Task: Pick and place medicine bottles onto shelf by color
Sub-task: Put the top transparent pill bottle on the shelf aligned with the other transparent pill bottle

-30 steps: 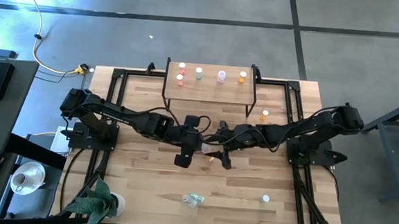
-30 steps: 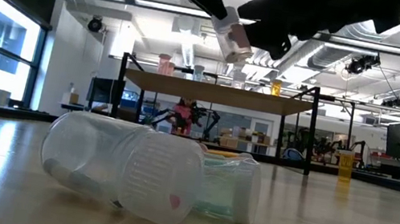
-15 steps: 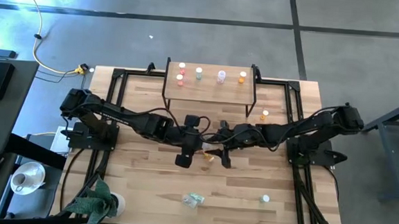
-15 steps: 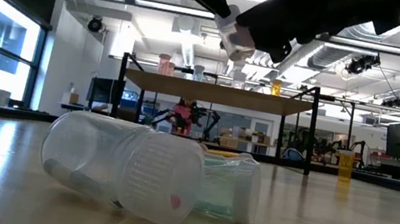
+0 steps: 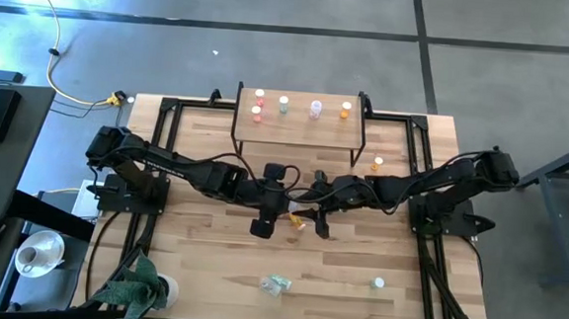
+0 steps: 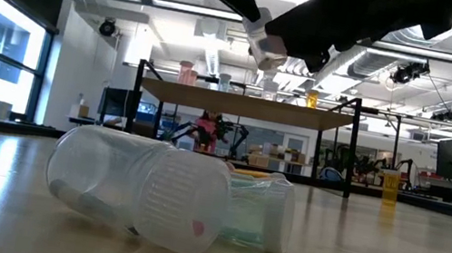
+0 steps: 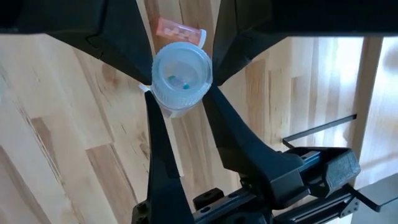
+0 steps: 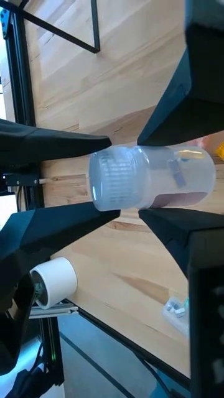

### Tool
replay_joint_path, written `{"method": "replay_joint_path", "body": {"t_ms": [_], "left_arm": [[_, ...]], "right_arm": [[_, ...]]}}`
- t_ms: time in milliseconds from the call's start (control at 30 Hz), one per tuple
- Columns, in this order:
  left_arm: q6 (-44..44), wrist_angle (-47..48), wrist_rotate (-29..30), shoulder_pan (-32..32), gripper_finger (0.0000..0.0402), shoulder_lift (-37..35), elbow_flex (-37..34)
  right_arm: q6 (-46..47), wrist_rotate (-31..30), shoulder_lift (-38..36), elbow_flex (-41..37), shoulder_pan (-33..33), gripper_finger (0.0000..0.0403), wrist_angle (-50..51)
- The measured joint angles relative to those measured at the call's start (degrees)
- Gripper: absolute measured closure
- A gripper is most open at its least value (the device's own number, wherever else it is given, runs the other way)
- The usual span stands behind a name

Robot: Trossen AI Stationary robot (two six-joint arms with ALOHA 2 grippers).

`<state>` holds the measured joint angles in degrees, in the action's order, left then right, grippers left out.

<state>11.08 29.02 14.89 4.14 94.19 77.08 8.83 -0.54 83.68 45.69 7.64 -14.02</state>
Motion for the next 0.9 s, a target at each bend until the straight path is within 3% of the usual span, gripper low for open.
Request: {"method": "replay_joint_path", "body": {"t_ms": [233,467,733,900], "left_arm": [[-0.36,-0.07,0.80,0.00,0.0248,0.00,0.00],[-0.34,0.33,1.15,-0.02,0.0204,0.00,0.04],[-3.27,5.80,8.99,-0.02,0.0175,-2.23,0.11],[-4.70,8.03,9.52,0.00,0.0178,-5.86,0.07]], "right_arm": [[0.21,-0.04,0.00,0.00,-0.04,0.0264,0.30],[0.10,-1.54,0.04,-0.13,0.00,0.0265,1.41],[-0.28,-2.89,-1.21,-0.11,-0.88,0.0265,1.64],[-0.86,-2.93,-4.54,-0.11,-2.41,0.0265,1.76]]}}
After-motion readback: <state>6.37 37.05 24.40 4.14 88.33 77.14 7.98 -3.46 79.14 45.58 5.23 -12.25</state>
